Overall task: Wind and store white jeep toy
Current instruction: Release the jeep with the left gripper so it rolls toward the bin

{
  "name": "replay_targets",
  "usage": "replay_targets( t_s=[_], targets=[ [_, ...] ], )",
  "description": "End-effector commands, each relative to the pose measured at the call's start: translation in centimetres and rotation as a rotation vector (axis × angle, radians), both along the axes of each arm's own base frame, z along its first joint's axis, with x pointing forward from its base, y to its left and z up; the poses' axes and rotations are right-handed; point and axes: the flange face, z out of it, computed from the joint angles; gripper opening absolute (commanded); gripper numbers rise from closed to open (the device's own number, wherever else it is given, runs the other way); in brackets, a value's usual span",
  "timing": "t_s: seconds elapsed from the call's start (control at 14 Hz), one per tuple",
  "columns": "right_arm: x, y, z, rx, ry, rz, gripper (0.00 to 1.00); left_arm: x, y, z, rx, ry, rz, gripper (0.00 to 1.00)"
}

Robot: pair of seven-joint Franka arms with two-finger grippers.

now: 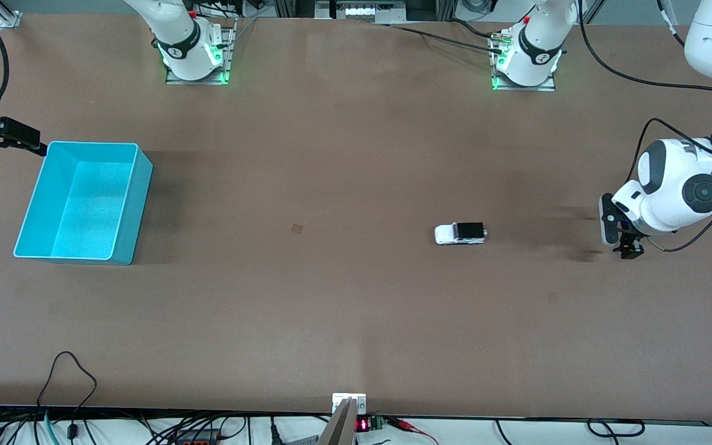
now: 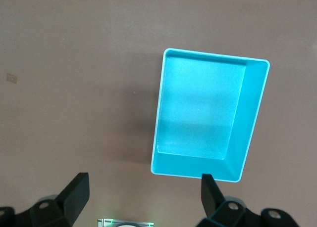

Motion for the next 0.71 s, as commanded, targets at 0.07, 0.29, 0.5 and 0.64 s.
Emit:
replay_targets(
  t_s=[0.07, 0.29, 0.5, 0.64],
  targets=[
    [-0.33, 0.10, 0.16, 0.002, 0.004, 0.009, 1.00, 0.02, -0.58, 0.95, 0.006, 0.004, -0.037, 1.00],
    [-0.33, 0.10, 0.16, 0.002, 0.004, 0.009, 1.00, 0.01, -0.69, 0.99, 0.006, 0.004, -0.038, 1.00],
    [-0.33, 0.10, 0.16, 0.002, 0.004, 0.007, 1.00, 0.03, -0.87, 0.91, 0.005, 0.005, -0.041, 1.00],
    [-0.28, 0.10, 0.09, 0.002, 0.004, 0.009, 1.00, 0.07, -0.95, 0.99, 0.005, 0.004, -0.043, 1.00]
  ],
)
